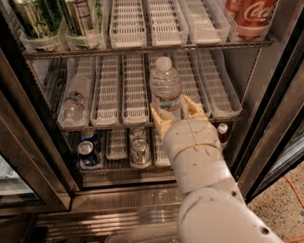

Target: Pick water bottle from middle shelf of fridge

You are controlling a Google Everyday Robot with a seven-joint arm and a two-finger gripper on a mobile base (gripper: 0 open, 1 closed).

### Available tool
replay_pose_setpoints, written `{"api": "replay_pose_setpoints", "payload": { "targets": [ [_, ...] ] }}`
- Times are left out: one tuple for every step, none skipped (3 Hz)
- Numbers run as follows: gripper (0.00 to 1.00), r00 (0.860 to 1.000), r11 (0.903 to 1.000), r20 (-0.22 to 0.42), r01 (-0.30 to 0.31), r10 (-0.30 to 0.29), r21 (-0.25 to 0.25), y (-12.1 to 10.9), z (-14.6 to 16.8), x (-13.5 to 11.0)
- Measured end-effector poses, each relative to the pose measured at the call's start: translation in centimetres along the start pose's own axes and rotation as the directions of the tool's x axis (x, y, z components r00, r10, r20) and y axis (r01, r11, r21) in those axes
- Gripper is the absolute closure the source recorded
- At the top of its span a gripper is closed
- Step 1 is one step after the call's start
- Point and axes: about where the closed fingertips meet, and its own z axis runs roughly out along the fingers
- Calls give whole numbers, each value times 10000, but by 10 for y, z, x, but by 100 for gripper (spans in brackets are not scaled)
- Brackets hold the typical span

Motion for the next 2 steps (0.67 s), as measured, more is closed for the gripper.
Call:
{"api": "replay_pose_setpoints", "payload": {
  "targets": [
    [100,10000,9999,31,62,-62,133,-16,-7,-2],
    [100,9992,9951,307,-209,239,-968,-2,-3,-11]
  ]
}}
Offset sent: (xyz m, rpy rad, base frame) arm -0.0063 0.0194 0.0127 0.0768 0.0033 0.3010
